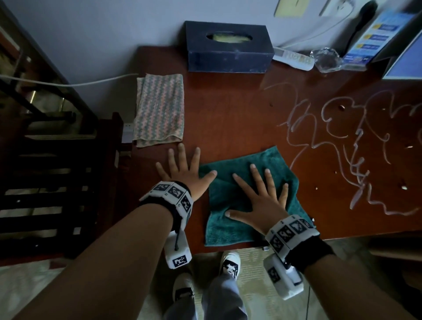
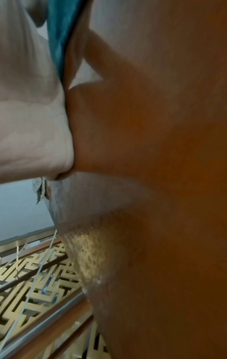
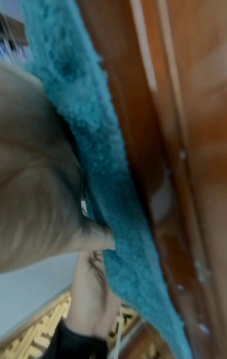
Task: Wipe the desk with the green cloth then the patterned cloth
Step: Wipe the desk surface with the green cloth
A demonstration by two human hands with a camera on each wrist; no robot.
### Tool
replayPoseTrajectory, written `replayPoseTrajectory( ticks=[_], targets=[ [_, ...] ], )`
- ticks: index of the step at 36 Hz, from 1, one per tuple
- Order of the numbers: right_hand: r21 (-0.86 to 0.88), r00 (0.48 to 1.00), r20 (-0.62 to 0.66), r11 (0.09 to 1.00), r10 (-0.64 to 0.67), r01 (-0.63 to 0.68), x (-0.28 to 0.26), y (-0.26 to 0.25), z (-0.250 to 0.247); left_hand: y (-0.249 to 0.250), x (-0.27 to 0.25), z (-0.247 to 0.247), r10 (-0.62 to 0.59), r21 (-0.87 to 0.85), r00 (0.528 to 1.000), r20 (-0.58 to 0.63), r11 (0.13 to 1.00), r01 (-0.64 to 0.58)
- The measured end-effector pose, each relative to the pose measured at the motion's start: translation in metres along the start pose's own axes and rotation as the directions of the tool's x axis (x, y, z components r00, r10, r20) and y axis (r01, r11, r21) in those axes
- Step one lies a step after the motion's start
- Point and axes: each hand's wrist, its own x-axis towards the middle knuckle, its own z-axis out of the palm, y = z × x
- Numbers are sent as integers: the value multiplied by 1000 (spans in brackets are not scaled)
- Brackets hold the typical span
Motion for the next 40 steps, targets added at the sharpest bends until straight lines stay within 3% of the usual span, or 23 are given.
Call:
replayPoseTrajectory(
  ticks=[24,40],
  targets=[
    [142,950,5,940,312,-310,-40,-12,20,-1,2,-2,13,21,999,43,1000,-14],
    [101,935,180,940,305,-326,-61,-13,21,4,2,-2,-27,79,998,51,997,23]
  ],
)
